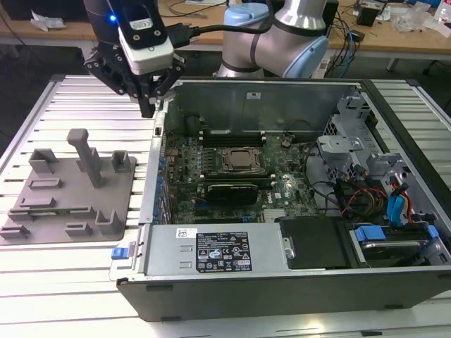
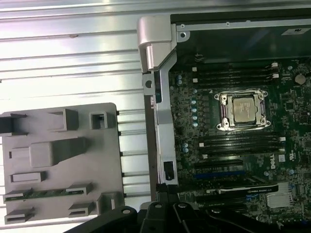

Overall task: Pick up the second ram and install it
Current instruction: 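Reach for the second ram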

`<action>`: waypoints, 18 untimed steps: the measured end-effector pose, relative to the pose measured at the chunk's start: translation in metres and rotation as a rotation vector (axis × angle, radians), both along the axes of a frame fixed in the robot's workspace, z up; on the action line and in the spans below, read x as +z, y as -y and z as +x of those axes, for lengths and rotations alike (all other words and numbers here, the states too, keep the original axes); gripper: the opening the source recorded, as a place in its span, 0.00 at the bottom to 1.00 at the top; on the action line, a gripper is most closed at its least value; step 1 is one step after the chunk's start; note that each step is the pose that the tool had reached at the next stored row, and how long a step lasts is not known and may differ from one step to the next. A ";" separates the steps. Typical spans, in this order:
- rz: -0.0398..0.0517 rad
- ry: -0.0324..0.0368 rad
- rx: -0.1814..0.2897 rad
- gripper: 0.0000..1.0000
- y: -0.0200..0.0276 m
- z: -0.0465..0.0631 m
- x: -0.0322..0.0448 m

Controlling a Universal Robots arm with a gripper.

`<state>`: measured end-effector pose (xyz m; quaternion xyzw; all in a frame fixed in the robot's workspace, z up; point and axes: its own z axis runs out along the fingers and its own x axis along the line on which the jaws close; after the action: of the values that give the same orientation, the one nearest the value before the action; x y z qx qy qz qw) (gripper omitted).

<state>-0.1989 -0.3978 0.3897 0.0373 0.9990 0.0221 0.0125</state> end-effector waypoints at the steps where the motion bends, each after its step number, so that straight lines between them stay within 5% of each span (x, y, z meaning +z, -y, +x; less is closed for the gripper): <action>1: 0.0000 -0.0001 0.000 0.08 0.0000 -0.001 0.0000; 18: 0.0000 0.0000 0.000 0.08 0.0000 -0.039 -0.0061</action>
<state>-0.2376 -0.3978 0.3837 0.0374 0.9990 0.0221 0.0125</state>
